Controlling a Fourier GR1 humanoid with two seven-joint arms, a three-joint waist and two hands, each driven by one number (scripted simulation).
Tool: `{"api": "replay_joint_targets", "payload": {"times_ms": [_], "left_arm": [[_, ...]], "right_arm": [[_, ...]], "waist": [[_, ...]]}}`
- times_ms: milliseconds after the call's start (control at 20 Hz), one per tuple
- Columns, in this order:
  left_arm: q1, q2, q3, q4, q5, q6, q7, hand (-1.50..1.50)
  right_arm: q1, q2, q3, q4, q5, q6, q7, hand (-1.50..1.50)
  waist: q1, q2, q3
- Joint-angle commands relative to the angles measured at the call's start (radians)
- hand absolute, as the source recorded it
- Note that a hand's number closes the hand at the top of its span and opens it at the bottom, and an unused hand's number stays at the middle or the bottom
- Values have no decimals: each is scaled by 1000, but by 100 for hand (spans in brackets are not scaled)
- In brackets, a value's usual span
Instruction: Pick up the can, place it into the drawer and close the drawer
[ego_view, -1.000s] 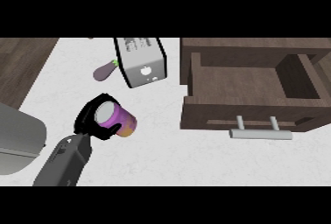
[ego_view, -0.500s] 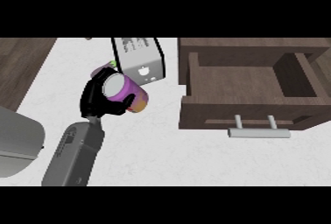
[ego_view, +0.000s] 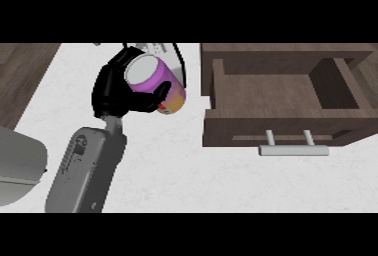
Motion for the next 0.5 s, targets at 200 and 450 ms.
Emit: {"api": "replay_joint_targets", "payload": {"times_ms": [200,450], "left_arm": [[-131,-11,-92,-20,-36,143,125,150],[-361,-12,-40,179,-6,193,102,150]], "right_arm": [[-64,18,32,-49,39,-57,83,-150],[-28,-10,-18,39,-22,39,-7,-150]], "waist": [[-3,4,0],[-20,5,0]]}}
